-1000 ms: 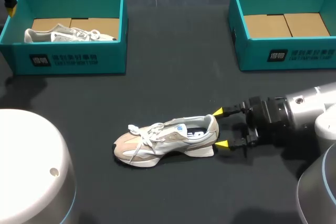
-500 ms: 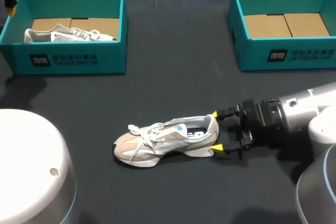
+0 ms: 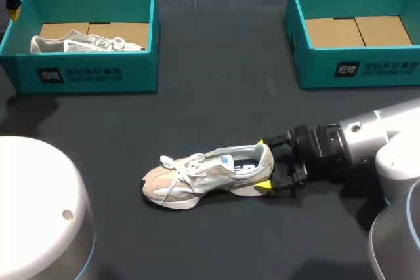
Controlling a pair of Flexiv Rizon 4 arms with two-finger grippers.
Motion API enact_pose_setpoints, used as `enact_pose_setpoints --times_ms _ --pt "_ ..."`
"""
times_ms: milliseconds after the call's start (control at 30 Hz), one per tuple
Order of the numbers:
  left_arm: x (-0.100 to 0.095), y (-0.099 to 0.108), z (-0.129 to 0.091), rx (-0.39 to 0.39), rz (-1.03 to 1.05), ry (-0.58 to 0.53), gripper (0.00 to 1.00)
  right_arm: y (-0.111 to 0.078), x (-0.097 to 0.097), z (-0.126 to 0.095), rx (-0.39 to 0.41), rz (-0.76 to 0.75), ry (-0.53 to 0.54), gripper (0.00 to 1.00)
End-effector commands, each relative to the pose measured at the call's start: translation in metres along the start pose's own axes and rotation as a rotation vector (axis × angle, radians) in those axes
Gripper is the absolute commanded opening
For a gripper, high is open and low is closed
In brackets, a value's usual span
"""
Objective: Take the shoe out of the shoebox, open the shoe tongue, remove and reinsert the insole, then place the shoe into the shoebox
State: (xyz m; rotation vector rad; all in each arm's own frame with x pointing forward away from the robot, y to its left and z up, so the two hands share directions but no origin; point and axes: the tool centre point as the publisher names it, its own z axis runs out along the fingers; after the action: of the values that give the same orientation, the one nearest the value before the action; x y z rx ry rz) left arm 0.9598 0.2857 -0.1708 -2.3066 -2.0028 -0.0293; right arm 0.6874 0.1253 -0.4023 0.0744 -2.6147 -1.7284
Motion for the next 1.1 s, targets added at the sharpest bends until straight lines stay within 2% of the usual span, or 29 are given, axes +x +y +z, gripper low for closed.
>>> enact_pose_setpoints --times_ms 33,1000,1033,1067,1100 --pt "0.000 -0.001 0.000 -0.001 0.001 0.001 1.00 0.000 -0.001 0.007 0.004 0.000 0.002 1.00" --pt "0.000 -0.001 0.000 -0.001 0.001 0.001 1.00 -0.001 -0.004 0.029 -0.013 -0.011 0.025 1.00" --pt "0.000 -0.001 0.000 -0.001 0.001 0.001 1.00 -0.001 -0.005 0.029 -0.014 -0.012 0.027 0.89" --pt "0.000 -0.001 0.000 -0.001 0.001 0.001 1.00 -0.001 -0.005 0.030 -0.015 -0.012 0.028 0.36" --pt "0.000 -0.001 0.000 -0.001 0.001 0.001 1.00 -0.002 -0.005 0.030 -0.015 -0.012 0.029 0.00"
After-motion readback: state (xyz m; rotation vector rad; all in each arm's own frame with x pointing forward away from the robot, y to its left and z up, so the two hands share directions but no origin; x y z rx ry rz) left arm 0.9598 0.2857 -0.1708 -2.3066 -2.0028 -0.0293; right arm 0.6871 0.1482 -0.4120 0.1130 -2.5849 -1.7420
